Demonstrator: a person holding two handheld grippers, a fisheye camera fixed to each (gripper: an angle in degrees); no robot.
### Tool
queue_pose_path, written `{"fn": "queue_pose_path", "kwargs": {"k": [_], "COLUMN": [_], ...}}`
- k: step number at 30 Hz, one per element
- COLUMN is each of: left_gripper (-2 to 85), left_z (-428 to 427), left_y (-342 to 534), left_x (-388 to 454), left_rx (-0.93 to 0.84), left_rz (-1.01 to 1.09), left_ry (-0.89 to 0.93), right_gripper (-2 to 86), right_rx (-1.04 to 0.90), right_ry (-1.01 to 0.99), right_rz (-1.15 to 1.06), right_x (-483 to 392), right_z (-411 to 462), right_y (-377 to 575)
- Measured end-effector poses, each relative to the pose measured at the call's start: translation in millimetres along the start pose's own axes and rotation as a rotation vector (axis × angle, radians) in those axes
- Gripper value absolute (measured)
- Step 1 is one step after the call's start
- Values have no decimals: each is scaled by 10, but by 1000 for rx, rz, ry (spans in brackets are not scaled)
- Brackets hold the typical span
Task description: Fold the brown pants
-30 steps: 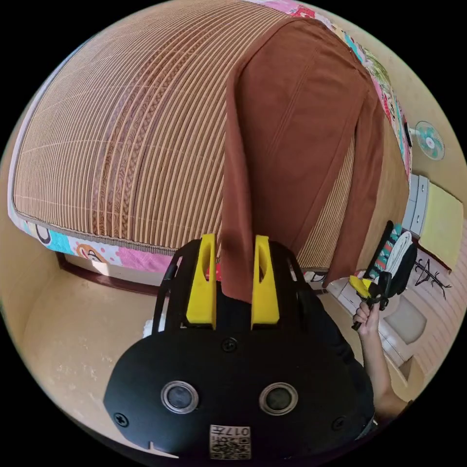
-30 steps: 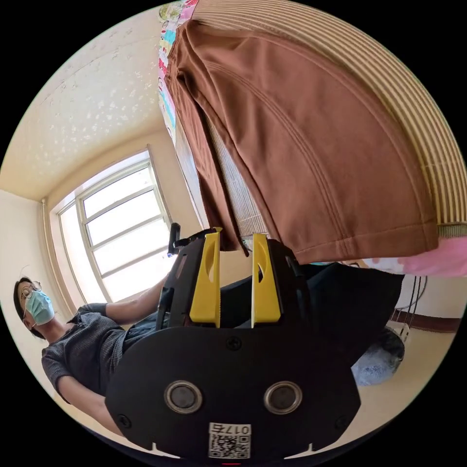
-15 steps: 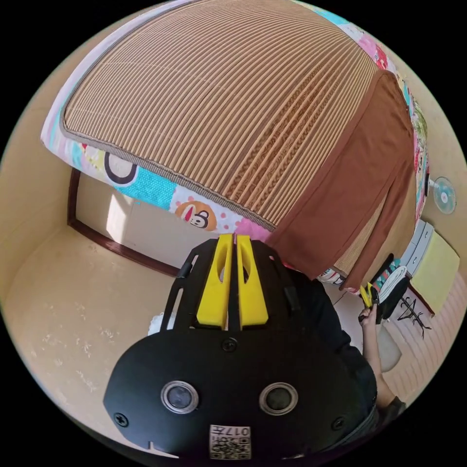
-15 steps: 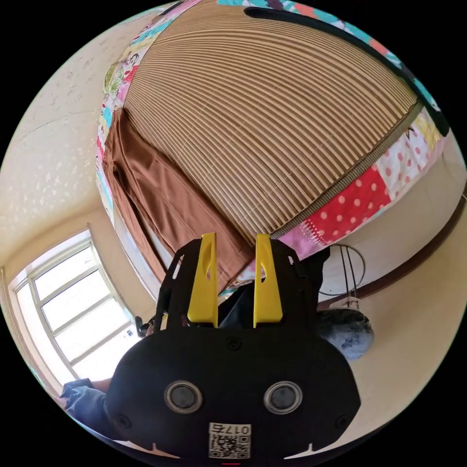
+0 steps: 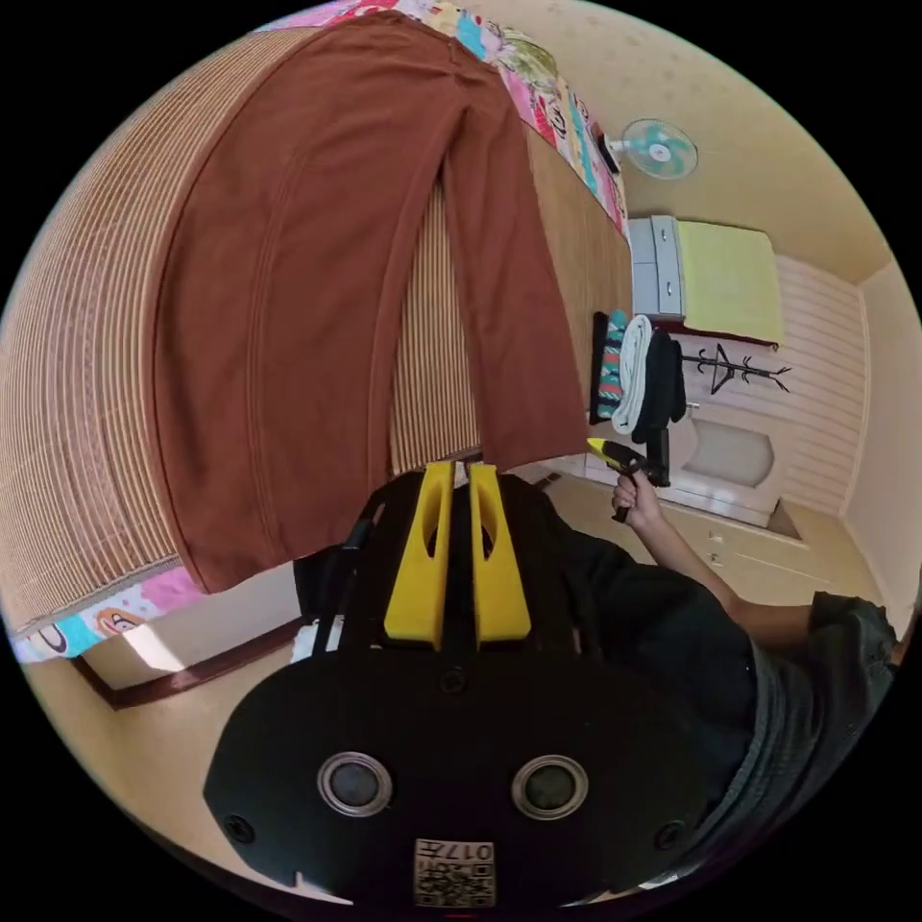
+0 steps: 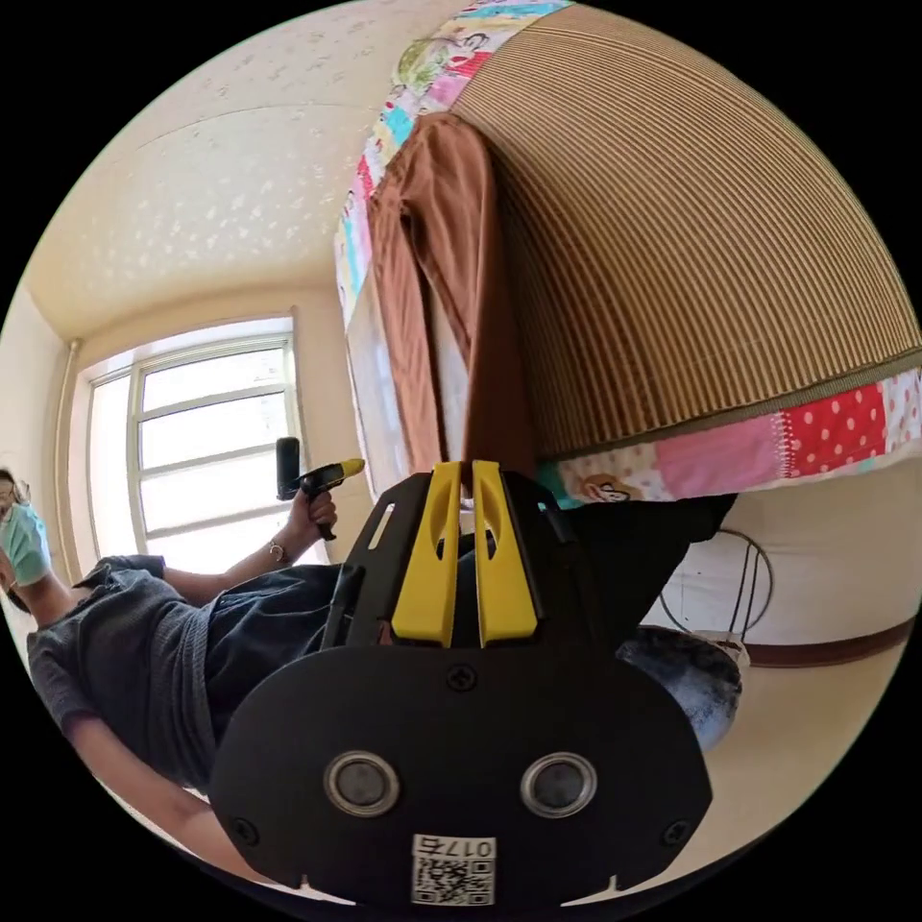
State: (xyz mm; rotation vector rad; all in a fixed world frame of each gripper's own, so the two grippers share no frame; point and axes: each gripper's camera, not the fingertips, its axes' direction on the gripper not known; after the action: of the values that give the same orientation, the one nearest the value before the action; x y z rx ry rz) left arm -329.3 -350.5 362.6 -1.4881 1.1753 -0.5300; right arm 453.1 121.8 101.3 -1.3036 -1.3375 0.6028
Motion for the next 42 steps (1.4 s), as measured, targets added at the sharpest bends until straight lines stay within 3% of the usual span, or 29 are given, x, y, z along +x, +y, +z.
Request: {"fn": "queue_pose_path", "kwargs": {"k": [5, 11, 15, 18, 21, 22, 24, 29, 32, 39, 42], "left_gripper": [132, 166, 87, 15, -4, -4, -7, -8, -8, -8, -9], "left_z": [415, 831, 1065, 1209, 1311, 1322, 1354, 1457, 1520, 1571, 1455], "left_y": [-483, -852, -801, -676, -581, -568, -528, -498, -460, -408, -389], "left_x": [872, 1155, 1087, 1012, 905, 886, 824, 838, 822, 718, 658], "left_rx": [-48, -108, -147, -132, -100, -90, -53, -4, 29, 99, 123], "left_rz": [121, 90, 41, -1, -74, -88, -152, -191, -229, -276, -256], "left_ry": [45, -128, -234, -277, -274, -260, -202, -164, -130, -31, -5], "right_gripper": [28, 29, 31, 37, 52, 69, 91, 110, 119, 119, 72], "right_rx": [-95, -283, -472, -814, -982, -954, -842, -216, 34, 39, 57], "right_ry": [-40, -61, -38, -26, 313, 457, 506, 238, 227, 362, 303], "right_rz": [-93, -178, -318, -420, -298, -245, -150, 93, 152, 115, 5], "right_x": [-589, -905, -905, -487, 282, 531, 781, 930, 857, 960, 897], "right_z": [385, 952, 1213, 1371, 1294, 1168, 925, 353, 481, 1401, 1653], "right_y": [-42, -295, -457, -798, -1503, -1913, -2641, -4504, -4986, -5482, -5441]}}
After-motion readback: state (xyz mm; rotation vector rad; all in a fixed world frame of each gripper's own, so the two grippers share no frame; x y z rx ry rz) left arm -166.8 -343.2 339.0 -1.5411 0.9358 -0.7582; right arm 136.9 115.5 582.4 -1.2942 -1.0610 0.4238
